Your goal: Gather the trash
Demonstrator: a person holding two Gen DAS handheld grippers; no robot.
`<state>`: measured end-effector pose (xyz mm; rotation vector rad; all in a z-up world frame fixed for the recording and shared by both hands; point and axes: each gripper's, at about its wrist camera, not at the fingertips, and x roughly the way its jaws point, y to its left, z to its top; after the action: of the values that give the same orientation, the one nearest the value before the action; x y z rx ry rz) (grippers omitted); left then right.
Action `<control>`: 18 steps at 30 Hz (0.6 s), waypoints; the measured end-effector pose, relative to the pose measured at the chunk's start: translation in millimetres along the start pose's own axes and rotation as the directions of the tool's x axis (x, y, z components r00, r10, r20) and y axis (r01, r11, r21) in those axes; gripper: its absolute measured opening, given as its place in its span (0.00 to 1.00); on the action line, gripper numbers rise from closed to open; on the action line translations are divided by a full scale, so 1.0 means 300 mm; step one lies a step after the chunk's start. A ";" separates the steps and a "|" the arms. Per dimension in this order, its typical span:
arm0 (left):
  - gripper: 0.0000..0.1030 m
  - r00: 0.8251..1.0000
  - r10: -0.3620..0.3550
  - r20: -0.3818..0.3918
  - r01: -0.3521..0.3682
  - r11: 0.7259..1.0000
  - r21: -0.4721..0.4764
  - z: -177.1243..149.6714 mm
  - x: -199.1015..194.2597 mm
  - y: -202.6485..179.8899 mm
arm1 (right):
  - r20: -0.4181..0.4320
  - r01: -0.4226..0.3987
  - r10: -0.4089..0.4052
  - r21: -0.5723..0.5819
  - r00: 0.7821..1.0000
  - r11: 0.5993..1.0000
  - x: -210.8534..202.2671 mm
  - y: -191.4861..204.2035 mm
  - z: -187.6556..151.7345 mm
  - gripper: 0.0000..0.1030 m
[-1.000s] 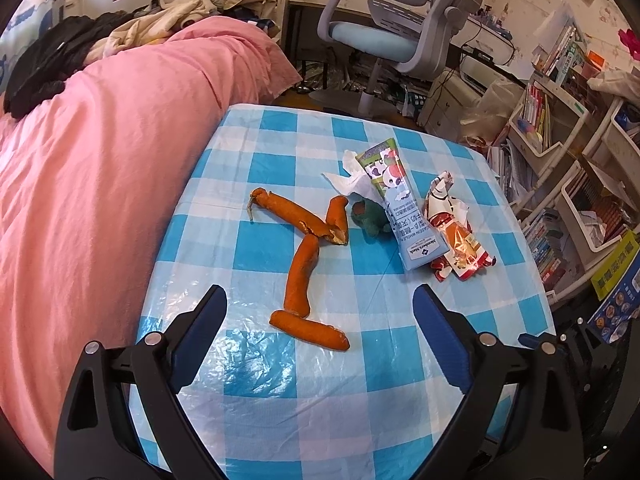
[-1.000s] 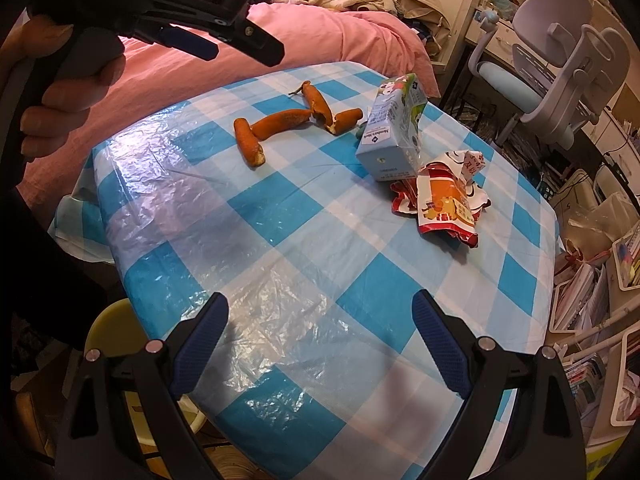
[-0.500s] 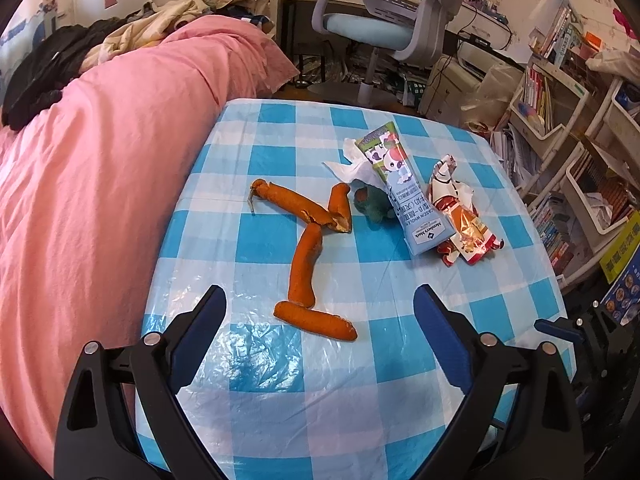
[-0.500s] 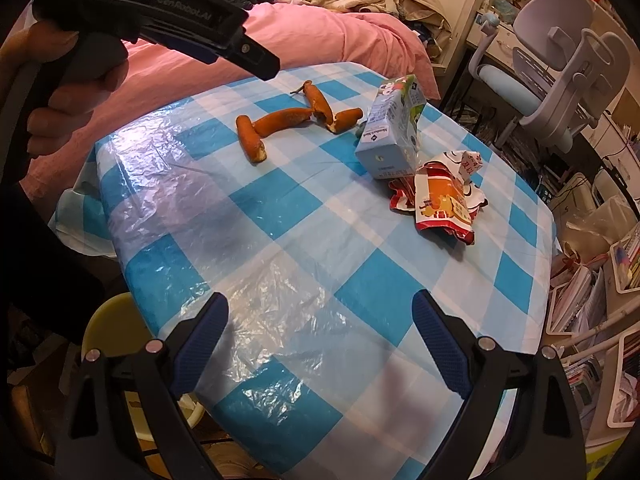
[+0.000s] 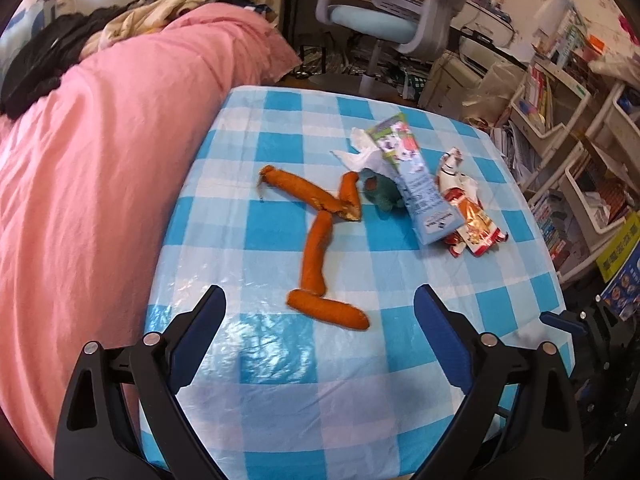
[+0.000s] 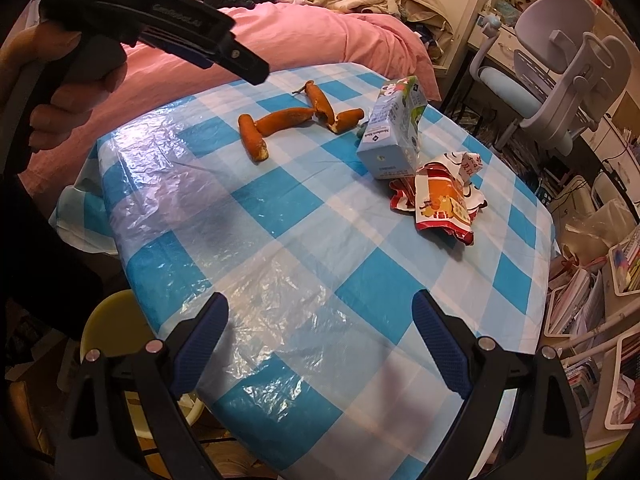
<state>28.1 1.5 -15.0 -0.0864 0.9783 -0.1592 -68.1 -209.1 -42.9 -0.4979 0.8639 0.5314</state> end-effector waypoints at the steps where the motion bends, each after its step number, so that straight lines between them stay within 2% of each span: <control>1: 0.89 1.000 -0.005 -0.003 0.004 1.000 -0.023 0.001 -0.001 0.024 | 0.001 0.000 0.000 0.001 1.000 1.000 -0.001 -0.001 -0.001 0.87; 5: 0.89 1.000 -0.005 -0.007 0.004 0.995 -0.100 0.001 0.002 0.092 | -0.004 -0.004 0.004 -0.001 1.000 1.000 0.002 0.000 -0.006 0.87; 9: 0.89 1.000 0.012 -0.012 -0.013 0.994 -0.110 -0.003 0.019 0.107 | -0.022 -0.002 0.001 -0.022 1.000 1.000 0.011 0.008 -0.025 0.87; 18: 0.89 0.993 0.100 -0.058 -0.098 0.995 0.035 -0.037 0.086 0.013 | -0.012 -0.003 0.003 -0.030 1.000 1.000 -0.004 0.000 -0.046 0.87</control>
<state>33.3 0.8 -42.9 -0.0040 1.0369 -0.0868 -76.7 -217.7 -49.6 -0.5271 0.8689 0.5451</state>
